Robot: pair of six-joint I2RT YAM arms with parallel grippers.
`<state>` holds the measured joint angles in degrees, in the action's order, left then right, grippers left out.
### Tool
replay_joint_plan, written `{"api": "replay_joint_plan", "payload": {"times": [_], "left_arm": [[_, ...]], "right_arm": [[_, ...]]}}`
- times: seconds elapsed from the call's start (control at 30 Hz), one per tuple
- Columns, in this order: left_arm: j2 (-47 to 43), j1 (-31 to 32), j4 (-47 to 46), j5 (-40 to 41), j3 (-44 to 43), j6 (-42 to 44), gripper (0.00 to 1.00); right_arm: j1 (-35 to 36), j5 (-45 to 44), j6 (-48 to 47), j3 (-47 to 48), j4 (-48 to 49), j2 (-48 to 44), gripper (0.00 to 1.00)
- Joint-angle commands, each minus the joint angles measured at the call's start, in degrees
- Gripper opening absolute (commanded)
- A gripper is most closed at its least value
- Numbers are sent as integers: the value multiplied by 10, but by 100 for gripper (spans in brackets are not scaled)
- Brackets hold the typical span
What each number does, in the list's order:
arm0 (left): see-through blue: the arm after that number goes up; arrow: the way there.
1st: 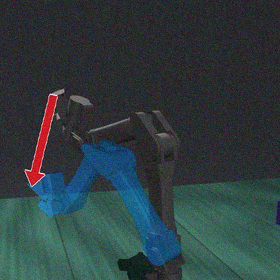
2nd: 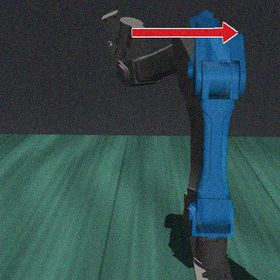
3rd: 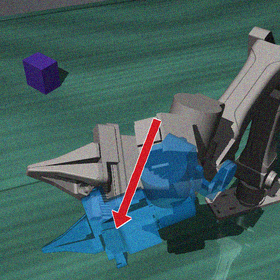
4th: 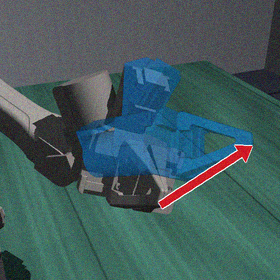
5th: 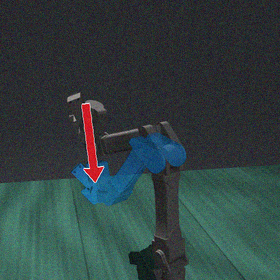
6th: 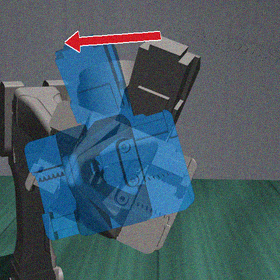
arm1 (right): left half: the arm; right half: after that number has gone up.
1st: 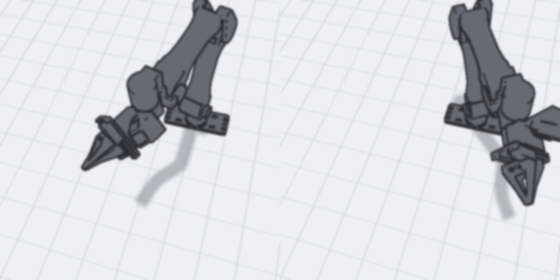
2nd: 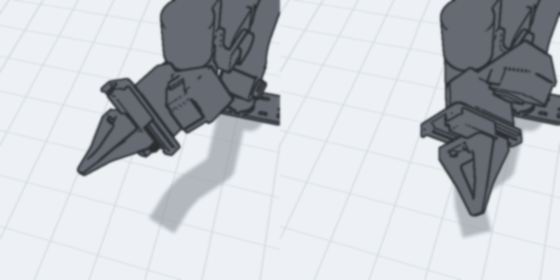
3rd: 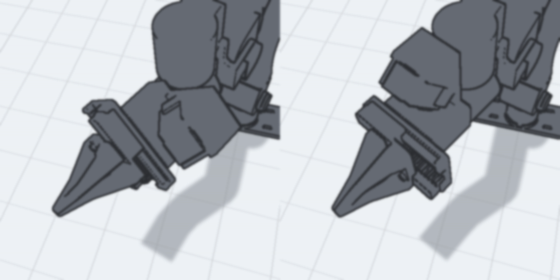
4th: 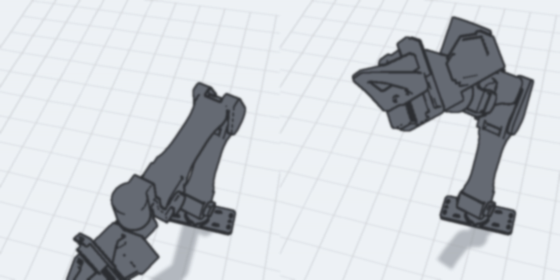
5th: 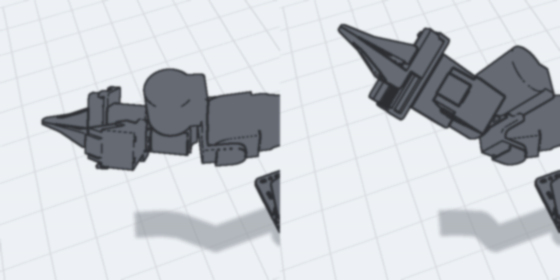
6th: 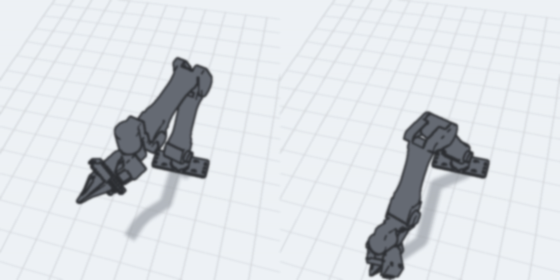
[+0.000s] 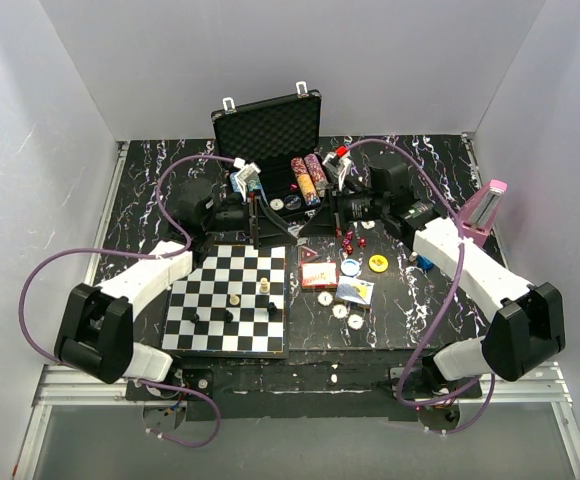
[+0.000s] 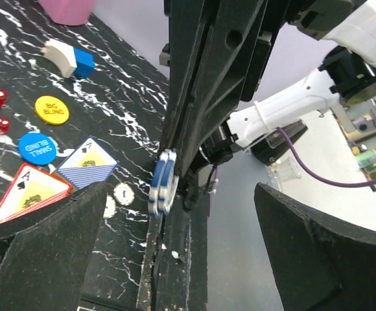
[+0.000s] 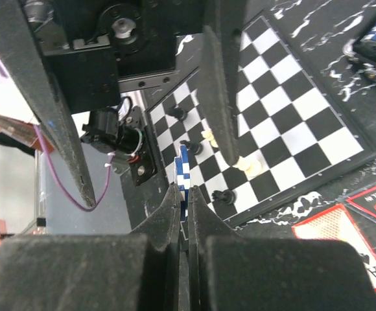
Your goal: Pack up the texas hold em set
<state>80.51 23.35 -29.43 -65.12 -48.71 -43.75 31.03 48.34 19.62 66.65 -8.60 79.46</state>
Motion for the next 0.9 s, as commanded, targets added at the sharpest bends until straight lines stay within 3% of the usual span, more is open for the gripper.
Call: {"api": "replay_joint_plan", "payload": {"times": [0.0, 0.13, 0.27, 0.57, 0.87], "left_arm": [[-59, -23, 106, 66, -26, 85, 98], [-105, -56, 220, 168, -41, 171, 98], [-137, -64, 314, 261, -56, 244, 98], [-142, -64, 333, 272, -61, 267, 98], [-130, -64, 347, 272, -71, 271, 98]], "right_arm": [[-28, -49, -5, 6, -3, -21, 1], [-54, -173, -90, 51, -104, -15, 1], [-56, -276, -212, 134, -178, 60, 1], [-62, -355, -431, 264, -145, 223, 1], [-62, -372, -577, 287, -125, 314, 1]]}}
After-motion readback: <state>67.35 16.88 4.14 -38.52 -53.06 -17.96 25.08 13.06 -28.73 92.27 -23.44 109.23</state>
